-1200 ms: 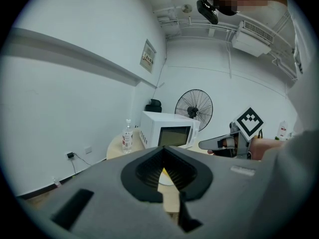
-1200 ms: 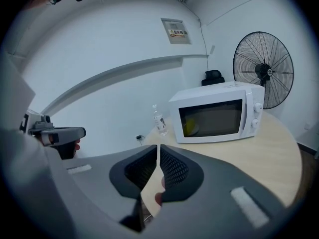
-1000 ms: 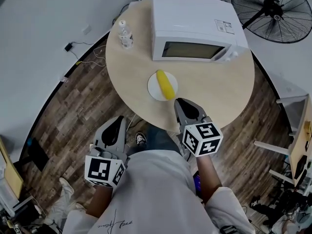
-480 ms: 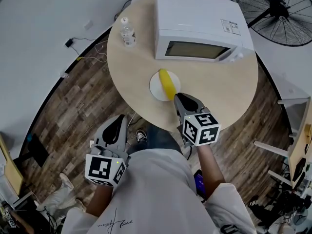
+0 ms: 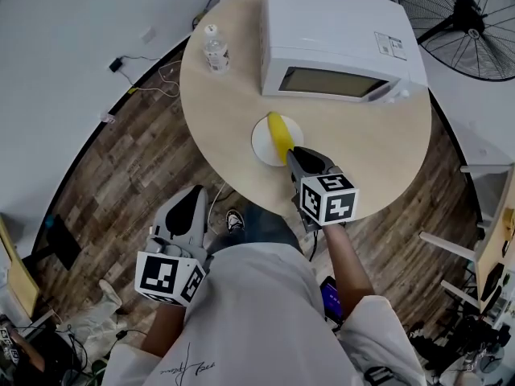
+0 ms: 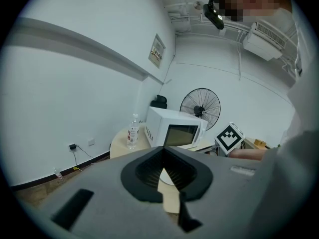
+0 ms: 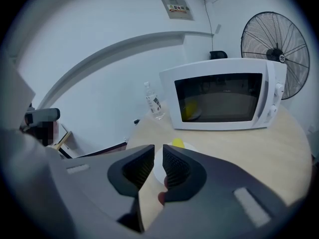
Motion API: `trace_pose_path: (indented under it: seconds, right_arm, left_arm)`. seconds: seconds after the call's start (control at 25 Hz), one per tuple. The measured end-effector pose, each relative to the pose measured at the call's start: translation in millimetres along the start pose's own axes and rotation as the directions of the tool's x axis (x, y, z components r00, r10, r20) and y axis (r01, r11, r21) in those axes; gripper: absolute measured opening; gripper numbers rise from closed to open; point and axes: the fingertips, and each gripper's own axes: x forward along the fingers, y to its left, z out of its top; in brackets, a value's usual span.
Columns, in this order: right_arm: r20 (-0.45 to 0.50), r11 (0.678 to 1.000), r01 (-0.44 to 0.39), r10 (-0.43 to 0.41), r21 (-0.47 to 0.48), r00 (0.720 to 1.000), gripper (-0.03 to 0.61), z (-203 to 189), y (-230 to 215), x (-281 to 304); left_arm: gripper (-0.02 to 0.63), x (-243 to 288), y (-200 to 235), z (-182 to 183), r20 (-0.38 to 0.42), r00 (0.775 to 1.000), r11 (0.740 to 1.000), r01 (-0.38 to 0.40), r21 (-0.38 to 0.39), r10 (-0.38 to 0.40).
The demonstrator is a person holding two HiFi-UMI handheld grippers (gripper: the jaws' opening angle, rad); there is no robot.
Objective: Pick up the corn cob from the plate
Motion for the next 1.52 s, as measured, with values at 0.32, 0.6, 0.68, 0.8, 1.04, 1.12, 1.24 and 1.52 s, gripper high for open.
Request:
trace_pose_path:
  seconds: [0.32, 0.6, 0.68, 0.8, 1.04, 1.12, 1.24, 1.52]
  right_arm:
    - [-0.075, 1.000, -0.002, 0.001, -0.010, 0.997, 0.095, -16.8, -9.9, 24.1]
    - [-0.134, 1.000, 0.017, -0.020, -0.020, 0.991, 0.138, -32.3, -25.0, 37.1]
    - [-0.150, 1.000, 0.021, -0.023, -0.019, 0.988, 0.147, -36.4, -29.2, 40.6]
    - [-0.172, 0.999, 0.025, -0.028, -0.023, 0.985, 0.152, -41.6, -34.6, 46.8]
    - [-0.225, 0.999, 0.026, -0.036, -0.047, 0.974, 0.167, -49.3, -44.5, 64.4]
    - [-0.234, 0.998, 0.029, -0.041, -0.054, 0.971, 0.176, -49.7, -46.0, 70.5]
    - [-0.242, 0.998, 0.041, -0.052, -0.053, 0.969, 0.182, -49.7, -49.0, 78.7]
    - [-0.270, 0.997, 0.062, -0.073, -0.050, 0.960, 0.193, -52.5, -55.5, 92.9]
  left_arm:
    - [-0.003, 2.0, 3.0, -6.4, -0.026, 1.000, 1.000, 0.002, -0.003, -0.002]
    - [-0.003, 4.3, 0.9, -9.9, -0.040, 0.999, 1.000, 0.005, -0.006, -0.006]
    - [-0.003, 5.4, 0.7, -10.6, -0.043, 0.999, 1.000, 0.005, -0.008, -0.005]
    - [-0.003, 6.8, 1.0, -11.1, -0.047, 0.999, 1.000, 0.004, -0.011, -0.004]
    - [-0.003, 12.8, -2.0, -15.5, -0.064, 0.998, 1.000, 0.016, -0.018, -0.017]
    - [-0.003, 14.3, -1.7, -15.1, -0.070, 0.997, 1.000, 0.019, -0.015, -0.020]
    - [-0.003, 15.5, -0.3, -16.9, -0.078, 0.997, 1.000, 0.017, -0.019, -0.018]
    - [-0.003, 18.1, 5.1, -19.2, -0.100, 0.995, 1.000, 0.013, -0.024, -0.016]
